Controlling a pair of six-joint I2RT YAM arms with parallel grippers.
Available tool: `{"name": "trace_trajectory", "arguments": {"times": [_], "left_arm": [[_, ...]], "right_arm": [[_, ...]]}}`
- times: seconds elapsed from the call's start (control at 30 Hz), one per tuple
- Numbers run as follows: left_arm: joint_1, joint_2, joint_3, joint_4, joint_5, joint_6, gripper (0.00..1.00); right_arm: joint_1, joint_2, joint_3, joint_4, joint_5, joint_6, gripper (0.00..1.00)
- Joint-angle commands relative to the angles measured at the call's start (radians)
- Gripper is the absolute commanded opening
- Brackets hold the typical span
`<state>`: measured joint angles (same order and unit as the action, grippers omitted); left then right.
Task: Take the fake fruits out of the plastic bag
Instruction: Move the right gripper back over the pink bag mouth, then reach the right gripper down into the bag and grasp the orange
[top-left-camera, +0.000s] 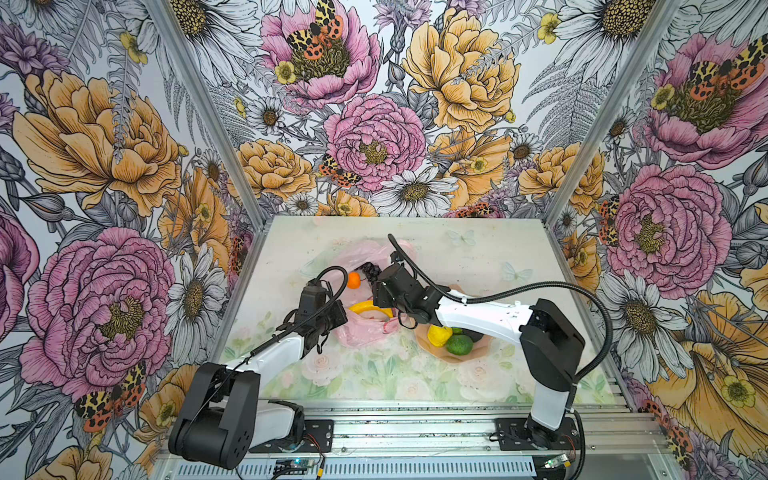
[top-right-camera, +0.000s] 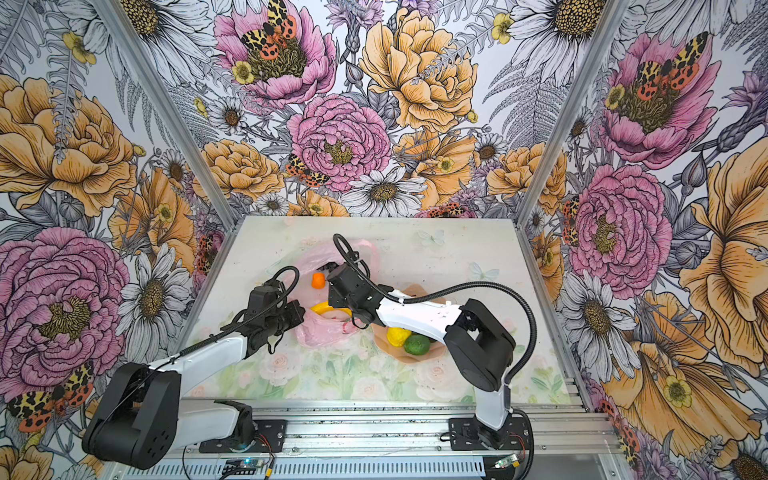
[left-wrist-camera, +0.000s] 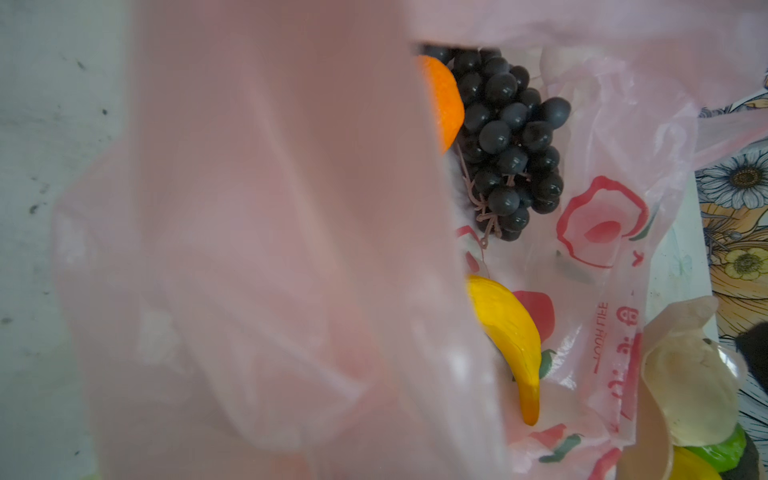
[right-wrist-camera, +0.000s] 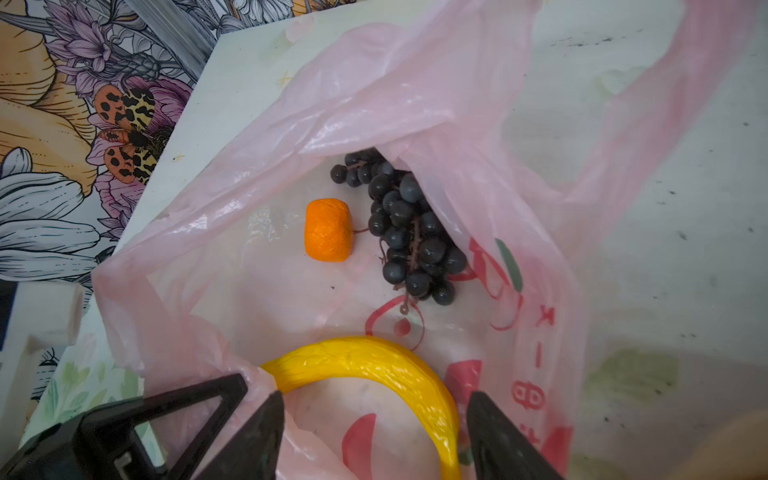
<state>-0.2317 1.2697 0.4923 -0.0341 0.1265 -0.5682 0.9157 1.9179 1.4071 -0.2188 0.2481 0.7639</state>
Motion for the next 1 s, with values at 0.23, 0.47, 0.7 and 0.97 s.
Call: {"name": "trace_trajectory", "arguments": {"times": [0.23,0.47,0.7,0.97], "left_arm": [[0.003,-0.013,0.005,0.022,-0.019,0.015,0.00],[0.013,-0.020,0.001,0.022,-0.022,0.015,0.00],[0.015,-0.028,-0.003,0.023,-0.025,0.015,0.00],[0.025,-0.031,-0.002,0.017,-0.025,0.018,0.00]], "right_arm": [[-0.011,0.240,0.225,0.134,-0.056,0.027,0.69],[-0.021,0.385,0.372,0.130,-0.056,0.020,0.70],[-0.029,0.474,0.479,0.093,-0.016,-0.005,0.70],[-0.039,0.550,0.578,0.038,0.039,-0.029,0.70]]}}
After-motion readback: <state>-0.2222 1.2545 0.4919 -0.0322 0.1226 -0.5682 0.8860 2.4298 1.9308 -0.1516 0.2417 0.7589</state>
